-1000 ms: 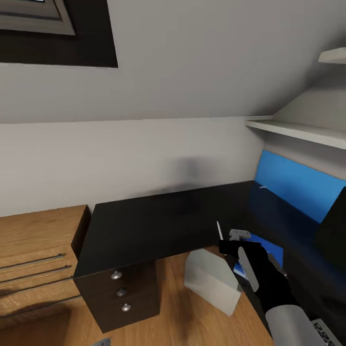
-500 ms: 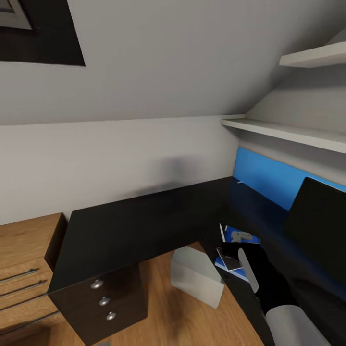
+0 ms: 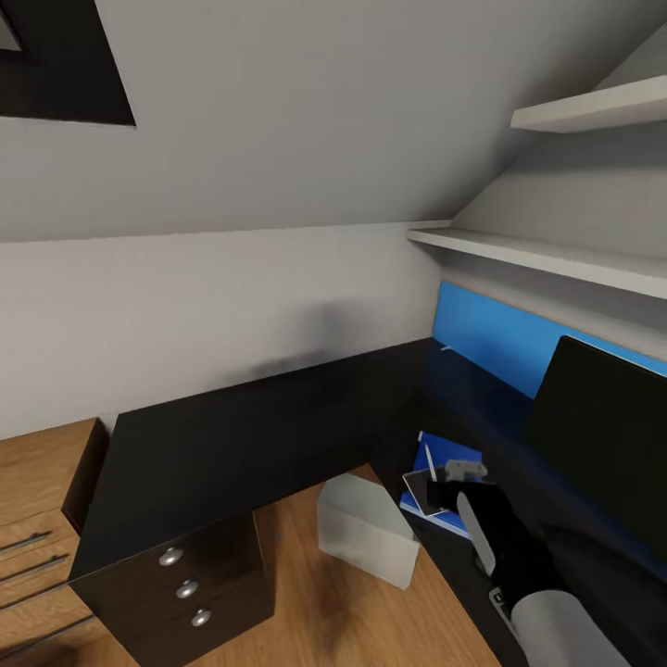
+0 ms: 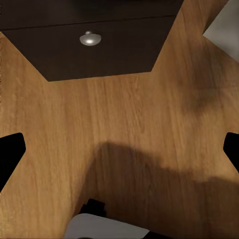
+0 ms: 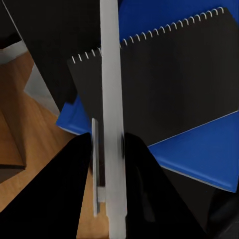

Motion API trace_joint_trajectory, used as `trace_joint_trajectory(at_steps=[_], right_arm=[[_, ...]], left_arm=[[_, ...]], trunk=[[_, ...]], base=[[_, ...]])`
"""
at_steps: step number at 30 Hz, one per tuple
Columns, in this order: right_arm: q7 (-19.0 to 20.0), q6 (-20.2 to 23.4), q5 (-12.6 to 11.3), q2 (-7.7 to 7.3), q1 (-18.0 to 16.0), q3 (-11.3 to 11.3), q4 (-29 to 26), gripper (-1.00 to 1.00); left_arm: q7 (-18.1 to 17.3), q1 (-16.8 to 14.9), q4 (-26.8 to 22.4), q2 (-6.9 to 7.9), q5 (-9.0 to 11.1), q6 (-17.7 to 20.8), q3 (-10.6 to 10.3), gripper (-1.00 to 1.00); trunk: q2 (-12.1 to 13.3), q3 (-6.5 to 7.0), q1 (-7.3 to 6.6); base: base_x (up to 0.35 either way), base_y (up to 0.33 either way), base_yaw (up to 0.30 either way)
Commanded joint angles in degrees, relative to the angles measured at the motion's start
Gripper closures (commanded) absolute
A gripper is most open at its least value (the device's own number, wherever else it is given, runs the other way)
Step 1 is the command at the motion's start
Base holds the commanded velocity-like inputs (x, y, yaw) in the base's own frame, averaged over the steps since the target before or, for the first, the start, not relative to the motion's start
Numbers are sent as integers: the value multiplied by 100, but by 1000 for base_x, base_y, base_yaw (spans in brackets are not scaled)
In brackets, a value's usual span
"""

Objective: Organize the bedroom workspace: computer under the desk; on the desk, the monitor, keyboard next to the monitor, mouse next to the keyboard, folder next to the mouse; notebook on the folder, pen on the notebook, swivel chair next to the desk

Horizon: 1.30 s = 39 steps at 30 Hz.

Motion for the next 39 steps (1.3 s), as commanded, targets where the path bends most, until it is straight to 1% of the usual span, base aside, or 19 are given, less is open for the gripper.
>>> trace_joint_trajectory(at_steps=[1,2,7,16,18,21,24,39], right_arm=[[-46,-34,-60,-3,-3,6,43,100],[-47,-184,-49,-10,-3,6,152,100],[-41,-373,-42,-17,-3,7,241,100],[-87,-426,-39,-19,-3,-21,250,100],[-182,-428,-38,-19,-3,-26,251,100],[-479,-435,-43,-19,-3,-28,250,100],[-596,-437,-45,-19,-3,-28,251,100],[-654,-516,-38,-19,-12,-28,265,100]], left_arm=[[12,2,-14,-3,57,13,10,-100],[18,2,-13,-3,59,13,21,-100],[23,2,-13,-6,60,13,30,-100],[-8,2,-9,1,61,13,17,-100],[-14,2,-5,0,61,13,16,-100],[-18,2,15,-2,54,7,13,-100],[-19,2,20,-3,53,7,9,-100],[-15,2,22,-3,52,19,-3,-100]], trunk=[[-7,-7,2],[-7,-7,2],[-7,-7,2],[-7,-7,2],[-7,-7,2],[-7,-7,2],[-7,-7,2],[-7,-7,2]], base=[[0,0,-2],[0,0,0],[0,0,0],[0,0,0],[43,0,0],[188,-56,0],[213,-86,0],[61,-9,0]])
